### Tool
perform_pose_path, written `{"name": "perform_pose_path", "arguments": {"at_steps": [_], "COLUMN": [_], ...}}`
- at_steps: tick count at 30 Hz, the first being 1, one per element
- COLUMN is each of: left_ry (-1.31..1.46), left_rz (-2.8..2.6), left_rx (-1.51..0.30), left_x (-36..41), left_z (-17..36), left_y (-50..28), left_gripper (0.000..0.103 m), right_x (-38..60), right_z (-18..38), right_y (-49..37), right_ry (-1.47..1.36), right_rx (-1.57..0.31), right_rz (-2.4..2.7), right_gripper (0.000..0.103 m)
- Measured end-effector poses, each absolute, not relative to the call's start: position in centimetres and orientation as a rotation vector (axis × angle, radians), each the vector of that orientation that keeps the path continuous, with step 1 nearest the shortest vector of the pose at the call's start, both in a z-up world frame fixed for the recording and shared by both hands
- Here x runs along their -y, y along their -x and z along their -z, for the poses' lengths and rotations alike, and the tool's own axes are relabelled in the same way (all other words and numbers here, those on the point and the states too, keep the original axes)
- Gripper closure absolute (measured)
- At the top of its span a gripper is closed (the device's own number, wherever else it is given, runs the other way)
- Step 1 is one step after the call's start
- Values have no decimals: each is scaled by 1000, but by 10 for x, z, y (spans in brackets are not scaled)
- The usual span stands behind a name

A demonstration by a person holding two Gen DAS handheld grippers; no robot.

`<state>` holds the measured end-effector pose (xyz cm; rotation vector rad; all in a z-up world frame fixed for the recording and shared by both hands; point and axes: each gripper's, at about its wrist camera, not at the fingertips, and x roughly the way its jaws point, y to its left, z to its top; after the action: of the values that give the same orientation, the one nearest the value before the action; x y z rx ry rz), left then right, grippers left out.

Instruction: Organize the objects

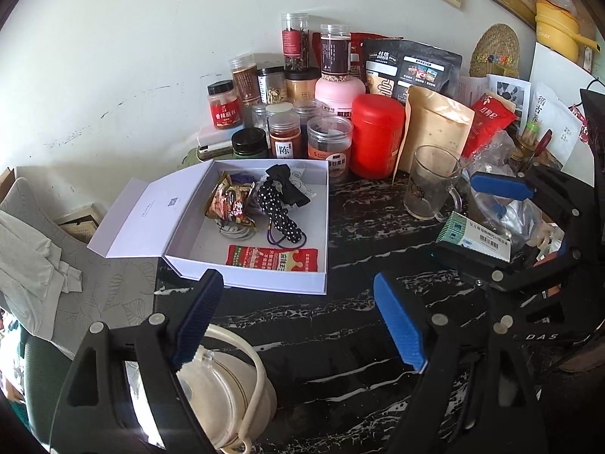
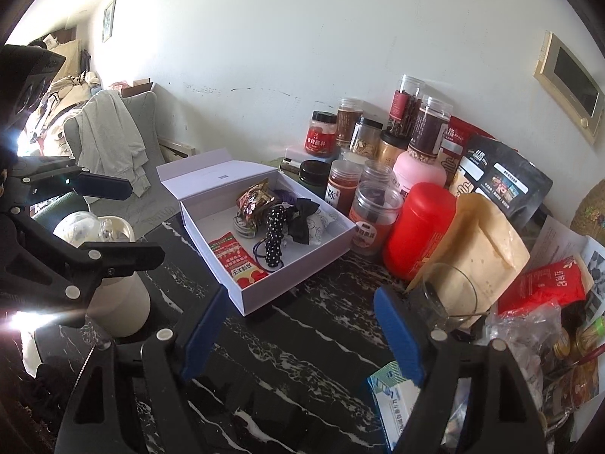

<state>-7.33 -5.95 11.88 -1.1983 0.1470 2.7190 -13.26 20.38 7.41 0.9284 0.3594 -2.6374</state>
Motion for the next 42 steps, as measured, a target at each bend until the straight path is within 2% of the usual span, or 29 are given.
{"name": "perform_pose_path", "arguments": {"at_steps": [20,42], "left_ry": [1192,1215], "left_rz": [-2656,-2658], "left_rx": [-171,-106], "left_x": [42,53], "left_z": [-79,-73], "left_y": [32,31], "left_gripper": [22,22], "right_x": [-200,-202], "right_z": [-29,-27], "right_y": [95,90], "right_ry": [-1061,-1078], "right_rx": [-270,-278], "right_rz": [2617,2625], "right_gripper": [23,23]}}
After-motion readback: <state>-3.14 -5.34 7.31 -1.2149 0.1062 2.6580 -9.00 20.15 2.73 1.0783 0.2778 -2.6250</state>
